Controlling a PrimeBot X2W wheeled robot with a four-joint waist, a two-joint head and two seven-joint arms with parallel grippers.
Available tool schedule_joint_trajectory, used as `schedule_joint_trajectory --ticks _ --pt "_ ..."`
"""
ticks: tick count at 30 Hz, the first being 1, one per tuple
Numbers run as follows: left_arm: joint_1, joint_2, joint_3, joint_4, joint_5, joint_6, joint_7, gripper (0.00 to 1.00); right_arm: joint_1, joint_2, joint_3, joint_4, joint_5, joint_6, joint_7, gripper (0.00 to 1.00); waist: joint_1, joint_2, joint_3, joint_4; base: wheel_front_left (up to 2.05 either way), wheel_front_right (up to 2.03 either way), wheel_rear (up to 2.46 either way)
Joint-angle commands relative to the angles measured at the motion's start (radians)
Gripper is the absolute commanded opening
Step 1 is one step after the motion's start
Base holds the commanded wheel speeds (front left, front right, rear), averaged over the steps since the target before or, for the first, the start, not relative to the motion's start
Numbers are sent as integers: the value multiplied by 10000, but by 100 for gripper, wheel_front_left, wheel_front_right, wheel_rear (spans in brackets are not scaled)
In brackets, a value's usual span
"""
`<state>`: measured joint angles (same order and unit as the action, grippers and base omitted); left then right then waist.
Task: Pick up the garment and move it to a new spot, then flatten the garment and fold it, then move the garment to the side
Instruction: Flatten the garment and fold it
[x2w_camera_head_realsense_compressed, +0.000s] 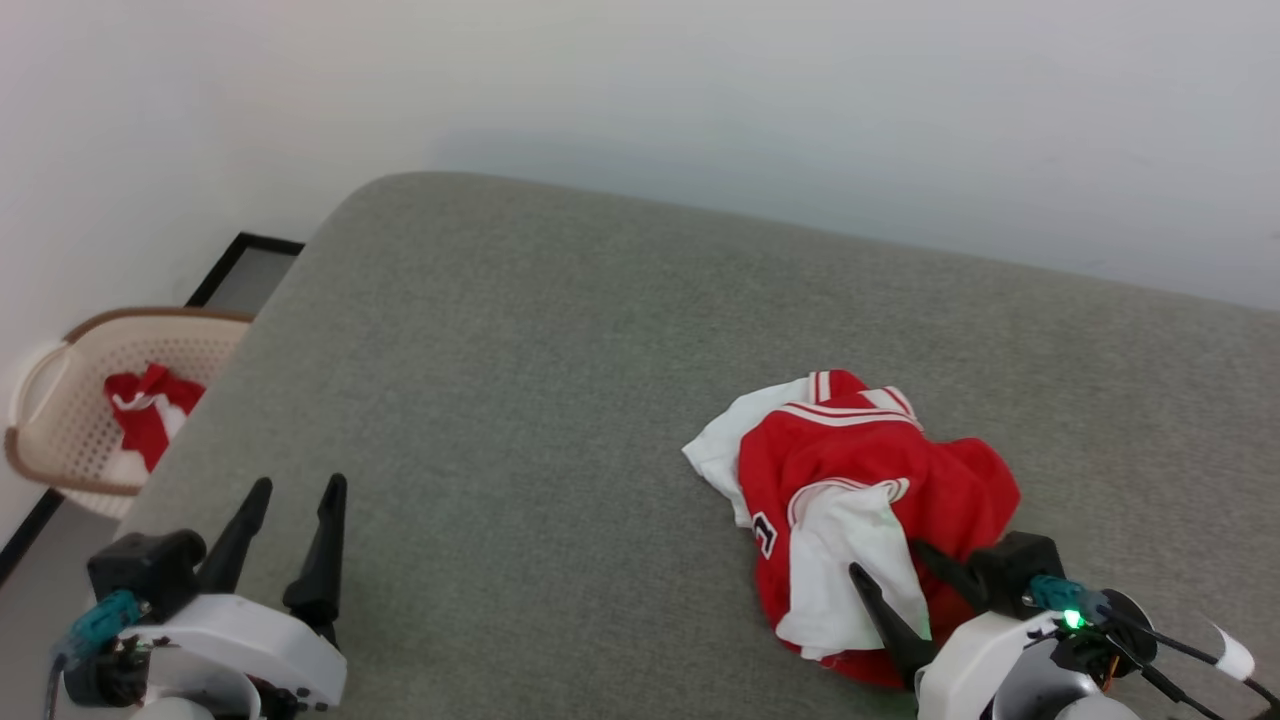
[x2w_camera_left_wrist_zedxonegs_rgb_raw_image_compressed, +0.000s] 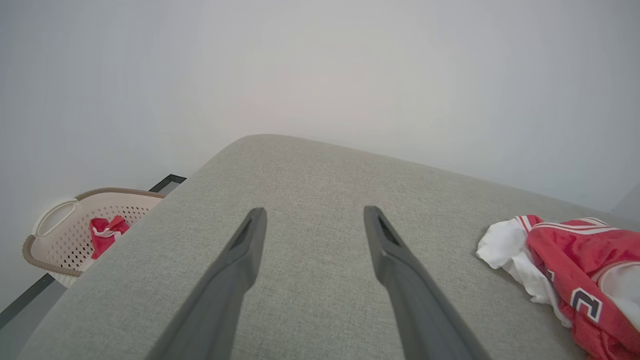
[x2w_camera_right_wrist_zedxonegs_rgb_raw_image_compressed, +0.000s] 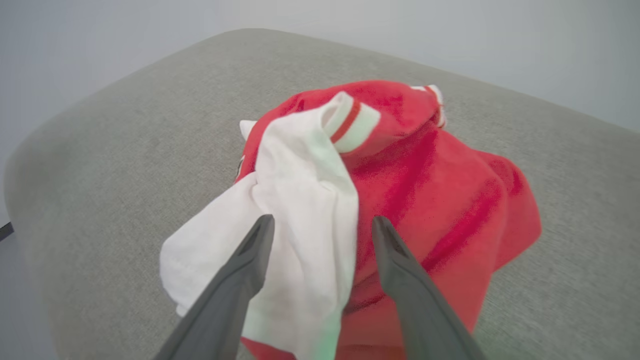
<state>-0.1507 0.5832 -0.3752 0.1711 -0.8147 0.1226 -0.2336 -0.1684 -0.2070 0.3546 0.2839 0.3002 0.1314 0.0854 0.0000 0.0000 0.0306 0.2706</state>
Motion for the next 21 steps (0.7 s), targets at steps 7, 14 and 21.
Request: schedule_joint_trajectory --ticks 7,14,21 --pt "-198 -158 68 222 -54 -90 -103 100 -315 -43 174 293 -110 -14 252 0 0 0 196 236 0 0 0" --pt "-90 -89 192 256 -103 -104 -157 100 -225 -206 -274 -178 -38 -14 643 0 0 0 209 60 0 0 0" --pt "-115 -26 249 159 -109 -75 -155 100 -6 -766 -1113 -1241 -22 -14 1624 0 0 0 316 -311 0 0 0"
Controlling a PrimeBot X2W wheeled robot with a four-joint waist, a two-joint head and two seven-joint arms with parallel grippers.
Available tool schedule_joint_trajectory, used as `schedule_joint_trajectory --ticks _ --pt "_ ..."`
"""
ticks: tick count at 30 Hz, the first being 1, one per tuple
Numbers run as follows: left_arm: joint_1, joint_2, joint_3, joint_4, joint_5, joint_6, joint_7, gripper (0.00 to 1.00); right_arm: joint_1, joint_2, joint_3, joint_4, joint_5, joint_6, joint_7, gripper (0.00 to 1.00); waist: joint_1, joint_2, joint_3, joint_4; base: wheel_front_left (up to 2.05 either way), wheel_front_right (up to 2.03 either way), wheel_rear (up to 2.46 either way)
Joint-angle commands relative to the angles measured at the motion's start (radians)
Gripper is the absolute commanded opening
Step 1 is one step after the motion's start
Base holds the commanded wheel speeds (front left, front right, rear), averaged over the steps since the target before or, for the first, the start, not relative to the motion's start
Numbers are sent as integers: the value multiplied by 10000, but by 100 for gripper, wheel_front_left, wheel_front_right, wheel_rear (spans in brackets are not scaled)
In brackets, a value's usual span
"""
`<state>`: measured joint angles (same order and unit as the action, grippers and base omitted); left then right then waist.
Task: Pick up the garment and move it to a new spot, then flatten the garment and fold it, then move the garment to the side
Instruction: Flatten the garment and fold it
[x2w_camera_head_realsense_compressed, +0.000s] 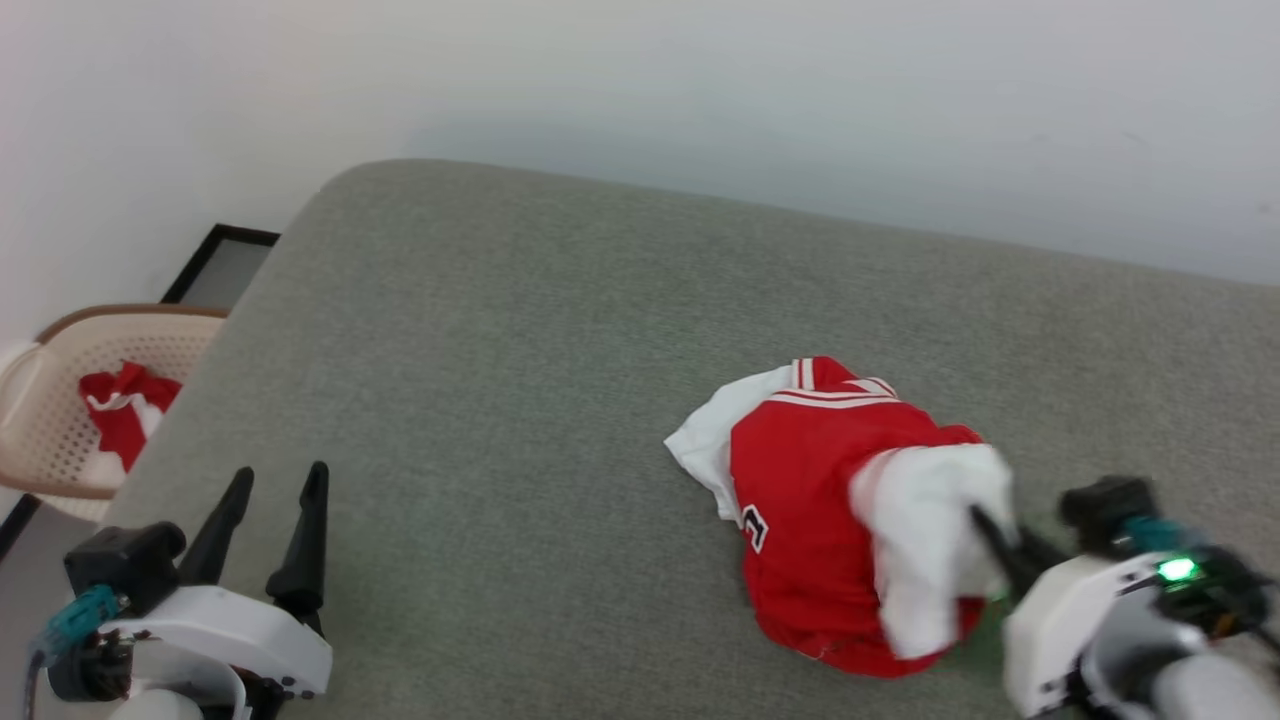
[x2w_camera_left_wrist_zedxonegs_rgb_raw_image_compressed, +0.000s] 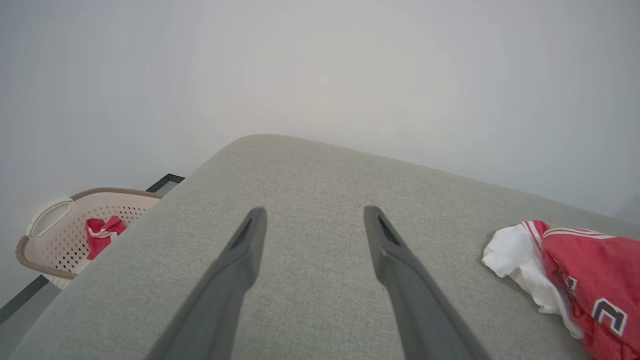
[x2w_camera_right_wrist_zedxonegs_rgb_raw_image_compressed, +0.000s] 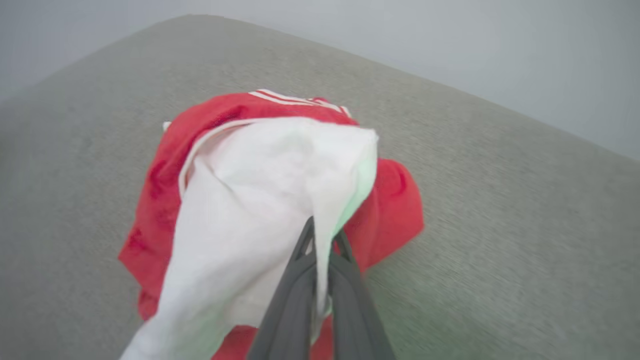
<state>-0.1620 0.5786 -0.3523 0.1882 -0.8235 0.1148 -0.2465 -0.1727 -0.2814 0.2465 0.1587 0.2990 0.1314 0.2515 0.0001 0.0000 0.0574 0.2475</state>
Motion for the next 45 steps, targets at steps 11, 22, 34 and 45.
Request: schedule_joint_trajectory --ticks 11,22,34,45 --pt "-260 0 -27 43 -4 -97 -33 100 381 -1341 -2303 -621 -212 -14 1277 0 -1 0 324 -554 0 0 0" --pt "-626 -82 -211 354 38 -360 7 100 -211 -1731 -3211 2200 131 -14 1106 25 -1 0 463 -552 0 0 0" --pt "-1085 167 -434 315 -202 -877 623 100 -966 -1668 -2697 3288 610 -14 753 100 -1 0 203 -955 0 0 0" --pt "-2145 728 -768 32 -994 -1594 2885 100 -272 -826 -3223 1122 98 -14 -764 100 -1 0 -289 -2140 0 0 0"
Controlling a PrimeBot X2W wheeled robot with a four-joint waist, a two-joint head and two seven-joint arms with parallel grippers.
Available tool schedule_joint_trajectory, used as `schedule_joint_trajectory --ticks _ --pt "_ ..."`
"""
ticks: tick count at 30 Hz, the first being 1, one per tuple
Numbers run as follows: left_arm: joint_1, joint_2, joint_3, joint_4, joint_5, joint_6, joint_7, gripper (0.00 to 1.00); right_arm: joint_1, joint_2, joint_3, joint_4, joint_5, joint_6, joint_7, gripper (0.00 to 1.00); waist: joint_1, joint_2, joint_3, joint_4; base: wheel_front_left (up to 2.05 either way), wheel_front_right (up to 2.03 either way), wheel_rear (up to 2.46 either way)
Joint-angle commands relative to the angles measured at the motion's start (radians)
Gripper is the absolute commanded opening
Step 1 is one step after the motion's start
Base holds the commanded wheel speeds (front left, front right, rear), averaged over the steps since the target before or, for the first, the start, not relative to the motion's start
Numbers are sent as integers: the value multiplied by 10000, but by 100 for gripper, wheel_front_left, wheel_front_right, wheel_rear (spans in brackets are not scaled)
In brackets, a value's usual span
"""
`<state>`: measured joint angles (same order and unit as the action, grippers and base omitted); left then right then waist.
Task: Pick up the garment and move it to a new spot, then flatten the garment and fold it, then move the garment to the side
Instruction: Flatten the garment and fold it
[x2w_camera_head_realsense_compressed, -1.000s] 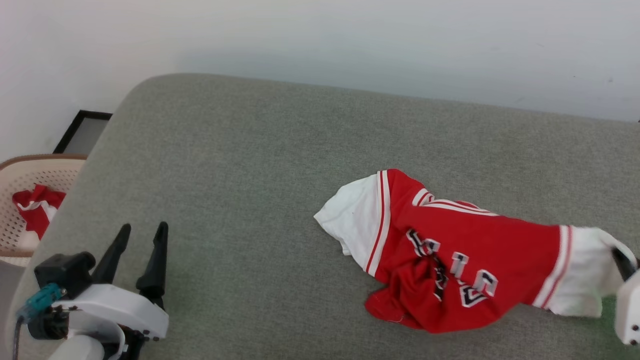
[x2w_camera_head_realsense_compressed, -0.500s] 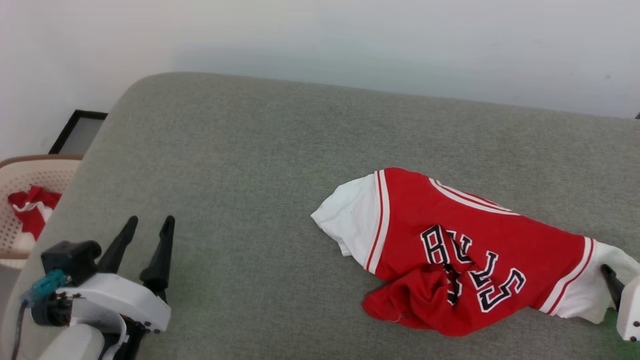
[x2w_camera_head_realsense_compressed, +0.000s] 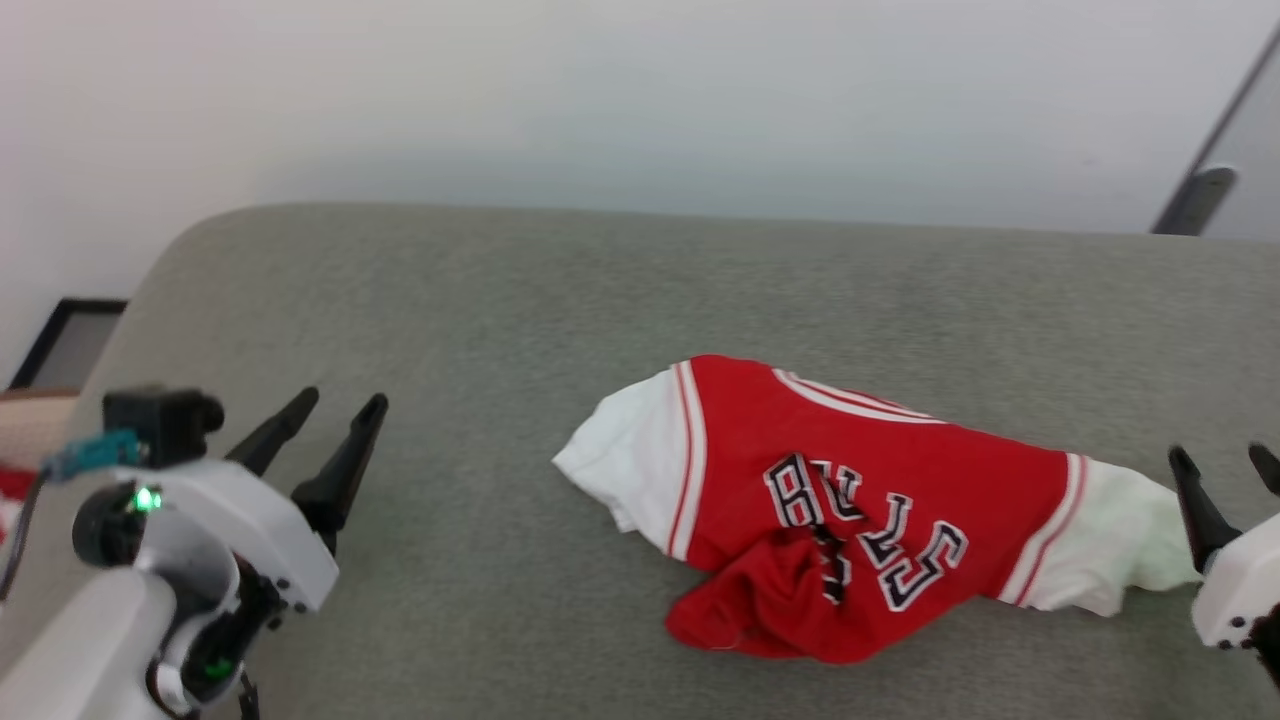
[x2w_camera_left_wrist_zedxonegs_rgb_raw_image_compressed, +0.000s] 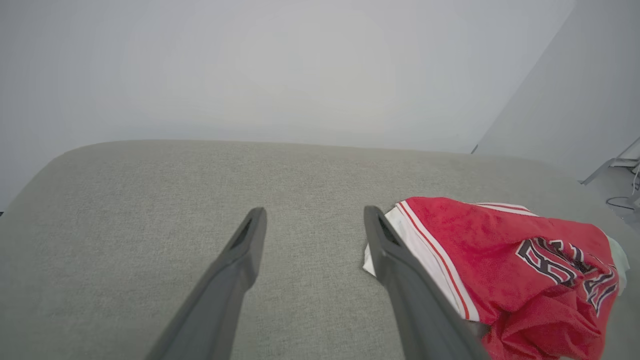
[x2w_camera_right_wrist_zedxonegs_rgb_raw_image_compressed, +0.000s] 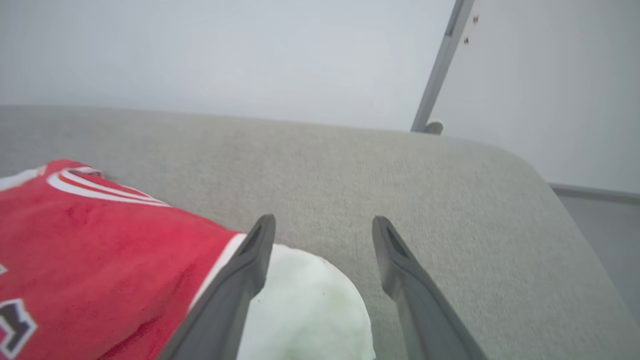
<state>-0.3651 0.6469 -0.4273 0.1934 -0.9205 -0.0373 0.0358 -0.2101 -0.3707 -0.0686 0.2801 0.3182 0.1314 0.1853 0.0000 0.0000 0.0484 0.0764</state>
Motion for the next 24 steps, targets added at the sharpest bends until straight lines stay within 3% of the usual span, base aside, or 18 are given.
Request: schedule_joint_trajectory --ticks 1,11,14,24 --pt "-244 85 -59 -19 -70 -89 290 100 169 240 -109 -314 -149 -14 -293 100 0 0 -210 -567 0 0 0" --pt "-1745 -210 -874 990 -984 -426 3208 100 846 1941 -464 -2097 -1365 -14 -2065 100 0 0 -23 -1727 0 0 0" --pt "-2165 -350 -1117 1604 -1185 -451 4042 100 994 2237 -375 -2355 -1530 -14 -2317 100 0 0 122 -2019 0 0 0" --pt "-3084 -582 -1779 3482 -1015 -483 5374 100 1046 2720 -164 -2752 -1561 -14 -2585 100 0 0 708 -2653 0 0 0"
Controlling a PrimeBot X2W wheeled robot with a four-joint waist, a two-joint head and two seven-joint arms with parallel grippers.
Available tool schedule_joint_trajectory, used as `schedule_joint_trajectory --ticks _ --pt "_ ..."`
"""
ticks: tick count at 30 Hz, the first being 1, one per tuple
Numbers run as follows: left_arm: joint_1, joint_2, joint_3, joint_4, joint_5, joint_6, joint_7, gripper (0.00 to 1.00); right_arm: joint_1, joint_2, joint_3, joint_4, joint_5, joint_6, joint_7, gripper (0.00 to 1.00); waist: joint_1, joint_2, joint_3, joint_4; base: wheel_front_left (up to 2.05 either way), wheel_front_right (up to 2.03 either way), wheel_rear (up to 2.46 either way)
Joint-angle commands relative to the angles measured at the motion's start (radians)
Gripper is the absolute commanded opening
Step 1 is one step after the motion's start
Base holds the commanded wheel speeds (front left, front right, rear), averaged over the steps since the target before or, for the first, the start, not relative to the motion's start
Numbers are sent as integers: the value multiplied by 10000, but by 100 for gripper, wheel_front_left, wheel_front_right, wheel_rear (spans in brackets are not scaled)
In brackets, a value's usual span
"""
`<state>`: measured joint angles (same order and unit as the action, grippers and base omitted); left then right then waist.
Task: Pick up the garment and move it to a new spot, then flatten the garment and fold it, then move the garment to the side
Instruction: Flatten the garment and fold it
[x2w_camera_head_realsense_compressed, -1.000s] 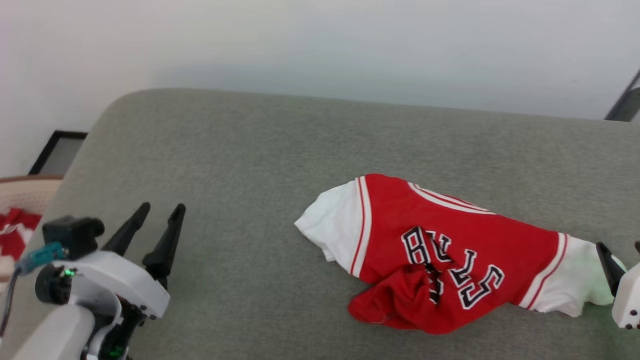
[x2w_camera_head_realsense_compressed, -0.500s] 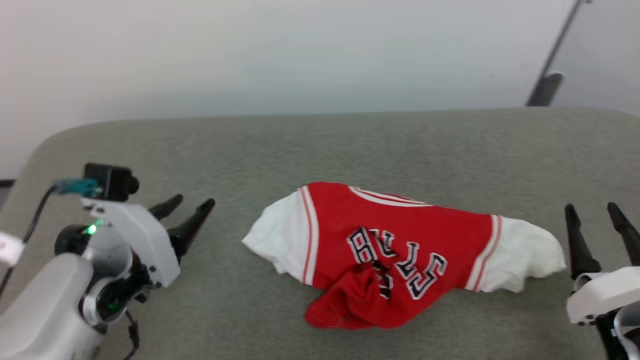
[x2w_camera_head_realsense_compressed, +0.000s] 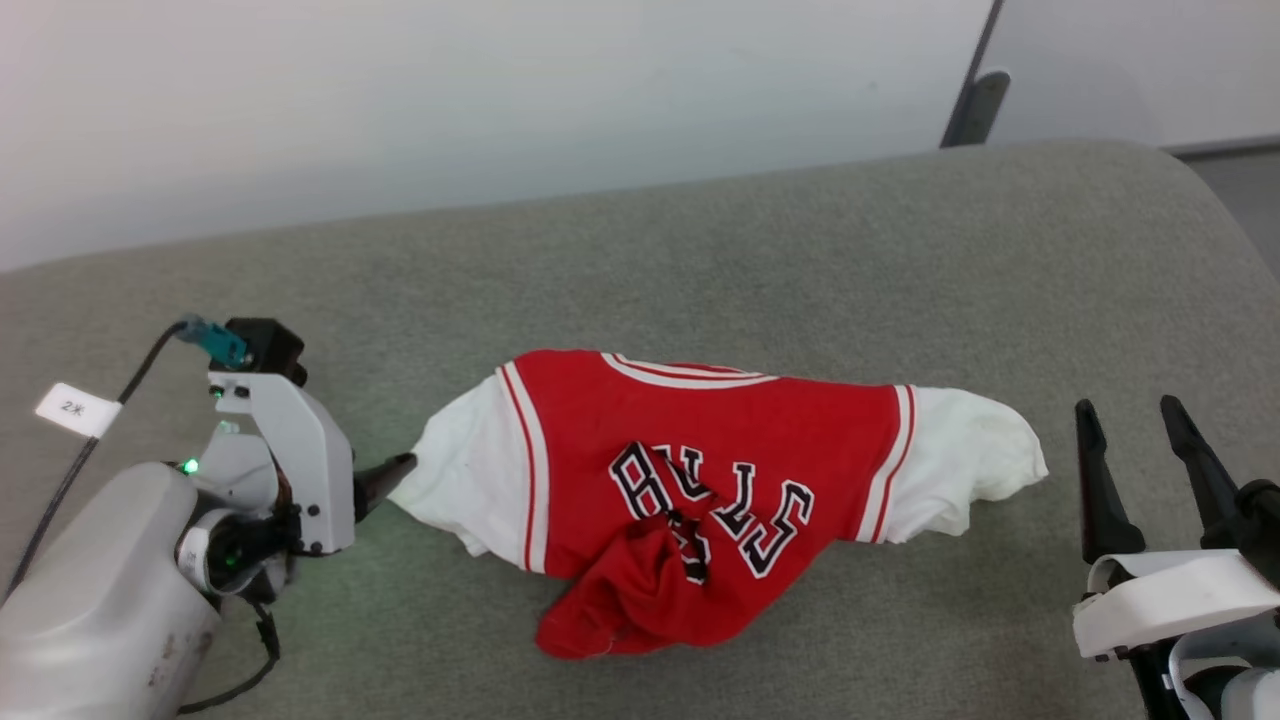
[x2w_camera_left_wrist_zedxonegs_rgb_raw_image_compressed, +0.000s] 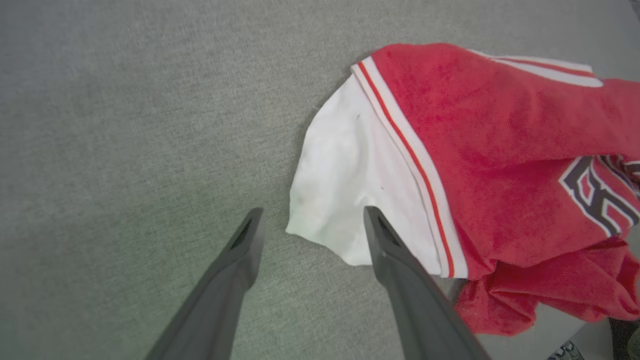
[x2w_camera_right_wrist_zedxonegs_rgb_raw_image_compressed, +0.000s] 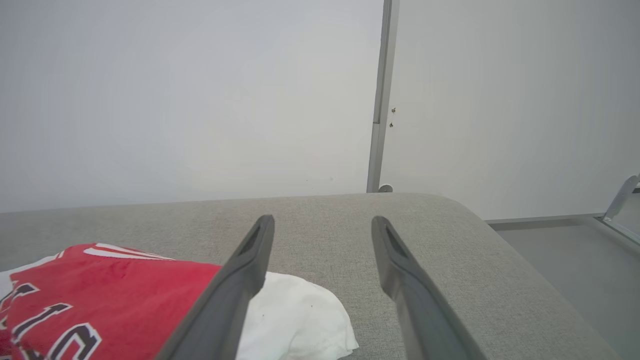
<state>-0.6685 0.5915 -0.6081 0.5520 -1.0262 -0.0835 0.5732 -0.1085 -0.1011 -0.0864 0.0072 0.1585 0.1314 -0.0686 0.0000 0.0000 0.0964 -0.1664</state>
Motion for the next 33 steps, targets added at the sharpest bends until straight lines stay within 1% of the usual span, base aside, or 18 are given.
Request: schedule_joint_trajectory --ticks 1,5,10,12,18,19,21,22,25,28,30,33 --pt "-118 -24 -35 112 104 -51 35 100 19 51 33 -63 31 -14 -45 100 0 0 307 -277 0 0 0" --pt "-314 -121 -125 888 7 -206 108 100 -77 159 87 -200 52 -14 -84 100 0 0 594 -425 0 0 0" --pt "-567 -185 -248 1685 -41 -316 290 100 -184 244 62 -339 -6 -14 -85 100 0 0 903 -483 0 0 0" --pt "-641 -190 -303 1929 26 -328 209 100 -223 260 48 -375 -32 -14 -75 100 0 0 1005 -480 0 0 0" --pt "-721 -466 -480 2653 -185 -397 534 100 -336 283 67 -415 -104 -14 10 100 0 0 1192 -418 0 0 0" --pt "-718 -545 -496 2738 -238 -407 634 98 -361 285 58 -429 -108 -14 33 100 0 0 1211 -395 0 0 0" --pt "-742 -669 -510 2846 -384 -420 845 40 -421 293 44 -438 -120 -14 58 100 0 0 1232 -353 0 0 0" --pt "-752 -739 -567 2856 -402 -430 918 0 -432 294 28 -443 -134 -14 62 100 0 0 1234 -326 0 0 0" --pt "-829 -855 -642 2929 -461 -449 999 0 -449 294 8 -437 -162 -14 114 100 0 0 1224 -231 0 0 0" --pt "-971 -813 -669 2962 -451 -464 980 0 -457 275 -43 -431 -177 -14 143 100 0 0 1191 -101 0 0 0" --pt "-1075 -698 -678 2967 -391 -469 919 0 -445 255 -78 -434 -200 -14 153 100 0 0 1163 -1 0 0 0" --pt "-1203 -345 -674 2954 -232 -422 741 0 -407 257 -153 -420 -205 -14 188 100 0 0 1117 155 0 0 0"
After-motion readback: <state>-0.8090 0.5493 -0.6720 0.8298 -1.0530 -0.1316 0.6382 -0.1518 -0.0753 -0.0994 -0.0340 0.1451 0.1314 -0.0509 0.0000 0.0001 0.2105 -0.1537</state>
